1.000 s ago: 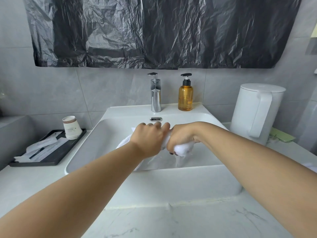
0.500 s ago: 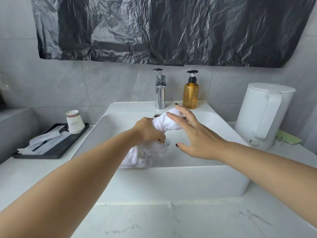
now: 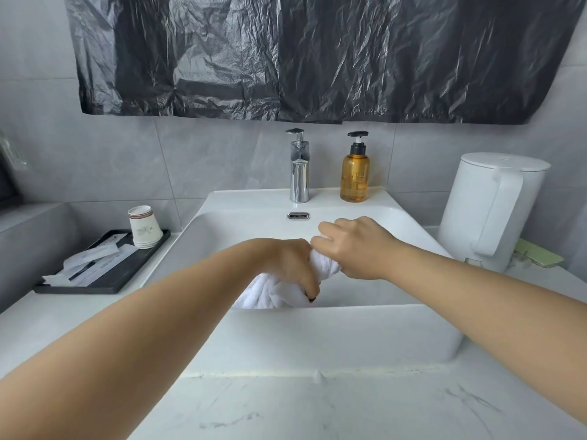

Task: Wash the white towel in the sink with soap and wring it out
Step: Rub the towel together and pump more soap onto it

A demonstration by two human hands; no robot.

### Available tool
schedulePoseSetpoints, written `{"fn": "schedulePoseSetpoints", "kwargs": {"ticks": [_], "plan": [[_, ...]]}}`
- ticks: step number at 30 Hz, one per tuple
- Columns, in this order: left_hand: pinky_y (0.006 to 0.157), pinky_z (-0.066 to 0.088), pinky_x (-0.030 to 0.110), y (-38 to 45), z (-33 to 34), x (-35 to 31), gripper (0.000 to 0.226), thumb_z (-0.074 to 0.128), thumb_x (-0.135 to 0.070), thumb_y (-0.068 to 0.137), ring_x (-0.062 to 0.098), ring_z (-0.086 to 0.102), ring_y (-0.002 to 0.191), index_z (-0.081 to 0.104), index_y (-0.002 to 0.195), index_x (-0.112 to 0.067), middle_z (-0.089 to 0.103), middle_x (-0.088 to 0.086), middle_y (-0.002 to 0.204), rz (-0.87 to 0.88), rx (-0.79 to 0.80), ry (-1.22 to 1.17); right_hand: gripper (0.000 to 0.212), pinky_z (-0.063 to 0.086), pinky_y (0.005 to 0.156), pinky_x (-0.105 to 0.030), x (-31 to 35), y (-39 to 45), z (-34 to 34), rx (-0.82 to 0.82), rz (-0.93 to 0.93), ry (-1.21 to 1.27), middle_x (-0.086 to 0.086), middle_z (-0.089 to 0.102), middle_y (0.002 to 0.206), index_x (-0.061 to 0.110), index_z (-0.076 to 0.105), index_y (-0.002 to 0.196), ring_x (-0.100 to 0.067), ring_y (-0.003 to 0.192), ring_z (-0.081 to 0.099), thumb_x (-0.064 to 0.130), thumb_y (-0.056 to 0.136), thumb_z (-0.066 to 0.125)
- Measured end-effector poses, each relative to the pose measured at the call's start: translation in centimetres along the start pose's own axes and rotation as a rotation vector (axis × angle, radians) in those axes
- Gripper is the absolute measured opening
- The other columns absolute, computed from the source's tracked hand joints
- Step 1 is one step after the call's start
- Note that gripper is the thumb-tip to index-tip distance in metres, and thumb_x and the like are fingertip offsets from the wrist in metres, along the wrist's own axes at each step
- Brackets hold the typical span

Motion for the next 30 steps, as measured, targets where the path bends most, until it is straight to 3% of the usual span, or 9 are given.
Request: {"fn": "schedulePoseSetpoints", "kwargs": {"ticks": [4, 6, 10, 14, 17, 20, 23, 26, 30], "plan": [[0.084, 0.058, 0.034, -0.1, 0.7, -0.4, 0.037, 0.079, -0.029, 0.072, 0.021, 0.069, 0.091, 0.06, 0.101, -0.015, 0.069, 0.002, 0.1, -0.02, -0.072, 0.09, 0.03, 0.024, 0.051, -0.029, 0.5, 0.7, -0.6, 0.436, 0.118, 0.069, -0.002, 0.056, 0.097, 0.017, 0.055, 0.106, -0.027, 0.076, 0.054, 0.008, 0.077, 0.06], [0.086, 0.058, 0.036, -0.2, 1.0, -0.4, 0.042, 0.078, -0.028, 0.072, 0.022, 0.068, 0.095, 0.059, 0.108, -0.016, 0.068, 0.002, 0.105, -0.03, -0.084, 0.119, 0.027, 0.034, 0.059, -0.03, 0.7, 1.2, -0.9, 0.557, 0.186, 0.132, -0.002, 0.054, 0.093, 0.018, 0.055, 0.105, -0.028, 0.083, 0.057, 0.011, 0.079, 0.058], [0.08, 0.059, 0.034, -0.1, 1.6, -0.2, 0.046, 0.074, -0.025, 0.071, 0.024, 0.069, 0.092, 0.058, 0.114, -0.016, 0.067, 0.004, 0.105, -0.047, -0.114, 0.197, 0.015, 0.036, 0.053, -0.027, 1.0, 1.6, -0.6, 0.693, 0.273, 0.241, 0.001, 0.042, 0.077, 0.019, 0.053, 0.091, -0.025, 0.076, 0.052, 0.012, 0.078, 0.059], [0.067, 0.057, 0.03, -0.1, 2.1, -0.5, 0.043, 0.071, -0.025, 0.073, 0.024, 0.069, 0.086, 0.055, 0.112, -0.02, 0.064, 0.001, 0.099, -0.043, -0.173, 0.234, 0.014, 0.042, 0.054, -0.026, 0.8, 1.9, -0.6, 0.8, 0.344, 0.328, -0.002, 0.052, 0.082, 0.016, 0.057, 0.091, -0.023, 0.077, 0.06, 0.014, 0.077, 0.06], [0.052, 0.043, 0.024, -0.4, 2.4, -0.7, 0.032, 0.061, -0.018, 0.075, 0.02, 0.065, 0.077, 0.054, 0.107, -0.02, 0.059, -0.003, 0.087, -0.016, -0.28, 0.322, 0.018, 0.051, 0.056, -0.026, 0.6, 2.1, -0.2, 0.897, 0.388, 0.378, -0.006, 0.067, 0.08, 0.013, 0.063, 0.088, -0.021, 0.064, 0.067, 0.013, 0.07, 0.062], [0.049, 0.034, 0.026, -0.6, 2.7, -0.8, 0.025, 0.053, -0.015, 0.08, 0.021, 0.055, 0.074, 0.049, 0.104, -0.02, 0.049, -0.004, 0.079, 0.027, -0.4, 0.443, 0.019, 0.052, 0.057, -0.026, 0.2, 2.2, -0.3, 0.966, 0.417, 0.444, -0.008, 0.073, 0.078, 0.01, 0.068, 0.086, -0.019, 0.055, 0.065, 0.014, 0.068, 0.065], [0.05, 0.03, 0.028, -0.9, 2.6, -0.9, 0.022, 0.053, -0.016, 0.081, 0.025, 0.052, 0.075, 0.046, 0.102, -0.019, 0.044, -0.004, 0.075, 0.056, -0.479, 0.472, 0.019, 0.047, 0.051, -0.022, -0.1, 2.4, -0.6, 0.966, 0.439, 0.499, -0.007, 0.07, 0.07, 0.008, 0.07, 0.085, -0.018, 0.053, 0.063, 0.015, 0.068, 0.067], [0.052, 0.034, 0.027, -0.8, 1.6, 0.1, 0.022, 0.062, -0.027, 0.077, 0.025, 0.057, 0.078, 0.049, 0.093, -0.022, 0.055, -0.002, 0.08, 0.016, -0.526, 0.268, 0.024, 0.044, 0.051, -0.021, -0.9, 2.6, -0.5, 0.825, 0.461, 0.595, -0.006, 0.07, 0.078, 0.013, 0.062, 0.09, -0.019, 0.061, 0.066, 0.018, 0.07, 0.074], [0.056, 0.041, 0.027, -0.7, 0.1, 1.6, 0.034, 0.081, -0.035, 0.066, 0.018, 0.057, 0.073, 0.057, 0.085, -0.02, 0.06, -0.004, 0.079, -0.005, -0.583, -0.14, 0.071, 0.053, 0.058, -0.027, -1.8, 1.6, -0.4, 0.469, 0.711, 1.003, -0.002, 0.054, 0.112, 0.021, 0.038, 0.134, -0.019, 0.088, 0.061, 0.012, 0.075, 0.076]]}}
Point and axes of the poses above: each hand's wrist, its own y-axis towards the middle knuckle, its own z-axis out of the palm, x = y × z, the point moved 2 cm from there along y, towards the middle knuckle
